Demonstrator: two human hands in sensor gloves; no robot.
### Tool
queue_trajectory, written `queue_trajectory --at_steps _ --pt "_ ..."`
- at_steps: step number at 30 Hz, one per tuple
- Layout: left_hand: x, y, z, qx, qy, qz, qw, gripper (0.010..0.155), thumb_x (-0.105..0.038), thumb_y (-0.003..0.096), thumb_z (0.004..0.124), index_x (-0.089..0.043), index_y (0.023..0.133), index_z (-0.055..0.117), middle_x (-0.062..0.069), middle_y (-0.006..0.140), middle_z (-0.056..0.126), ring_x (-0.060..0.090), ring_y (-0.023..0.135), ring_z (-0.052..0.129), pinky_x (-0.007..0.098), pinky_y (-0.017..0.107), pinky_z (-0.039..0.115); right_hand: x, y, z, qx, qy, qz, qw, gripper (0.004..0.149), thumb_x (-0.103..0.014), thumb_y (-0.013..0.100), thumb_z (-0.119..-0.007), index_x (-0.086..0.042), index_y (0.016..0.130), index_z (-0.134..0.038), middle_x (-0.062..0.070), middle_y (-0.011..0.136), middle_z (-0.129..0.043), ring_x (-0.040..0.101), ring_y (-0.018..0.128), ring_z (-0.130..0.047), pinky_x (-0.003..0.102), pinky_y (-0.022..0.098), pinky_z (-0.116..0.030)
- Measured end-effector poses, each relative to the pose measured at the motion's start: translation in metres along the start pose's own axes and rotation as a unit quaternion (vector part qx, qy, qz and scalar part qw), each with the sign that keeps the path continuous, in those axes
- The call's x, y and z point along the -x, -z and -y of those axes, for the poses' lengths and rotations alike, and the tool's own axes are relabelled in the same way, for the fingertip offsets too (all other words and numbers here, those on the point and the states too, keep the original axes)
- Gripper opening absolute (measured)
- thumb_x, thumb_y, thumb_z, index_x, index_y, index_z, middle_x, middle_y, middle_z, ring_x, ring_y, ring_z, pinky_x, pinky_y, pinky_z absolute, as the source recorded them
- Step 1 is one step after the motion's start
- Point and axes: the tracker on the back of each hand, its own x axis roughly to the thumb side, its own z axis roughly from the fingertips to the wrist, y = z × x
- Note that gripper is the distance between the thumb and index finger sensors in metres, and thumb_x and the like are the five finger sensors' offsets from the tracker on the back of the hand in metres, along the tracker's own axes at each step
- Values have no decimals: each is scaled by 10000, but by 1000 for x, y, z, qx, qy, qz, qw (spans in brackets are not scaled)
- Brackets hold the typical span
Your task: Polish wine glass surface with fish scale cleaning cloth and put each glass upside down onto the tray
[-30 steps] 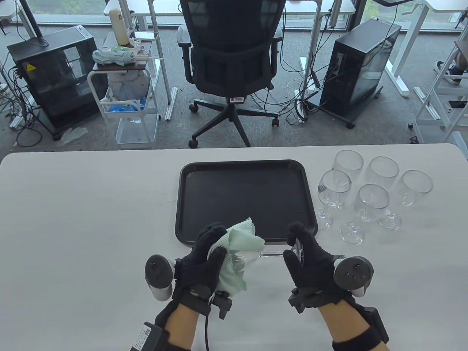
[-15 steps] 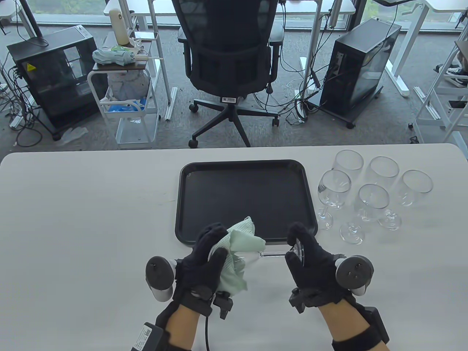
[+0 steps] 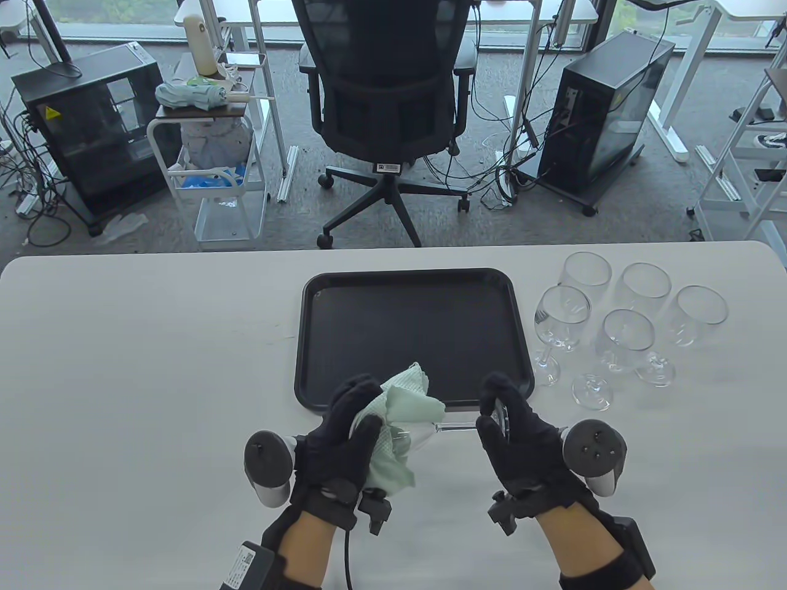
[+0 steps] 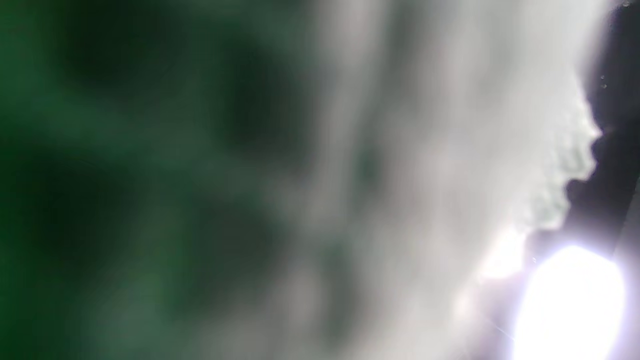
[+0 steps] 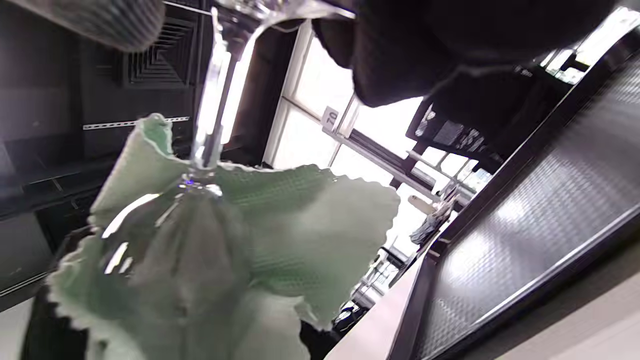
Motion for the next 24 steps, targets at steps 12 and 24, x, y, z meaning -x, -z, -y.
queue_trajectory --at_steps 12,24 --pt "4 0 1 12 -28 -21 999 601 -691 534 670 -363 1034 607 26 1134 554 360 981 677 552 504 865 -5 -1 4 50 1 -6 999 776 -696 509 -646 -239 1098 -430 205 932 -695 307 425 -918 350 204 -866" --pt "4 1 -19 -49 -66 -34 996 539 -584 570 619 -279 1010 680 42 1094 665 368 957 749 609 581 817 -88 52 48 119 -360 -31 925 828 -733 521 -721 -309 1089 -293 177 958 -698 276 485 -897 335 253 -853"
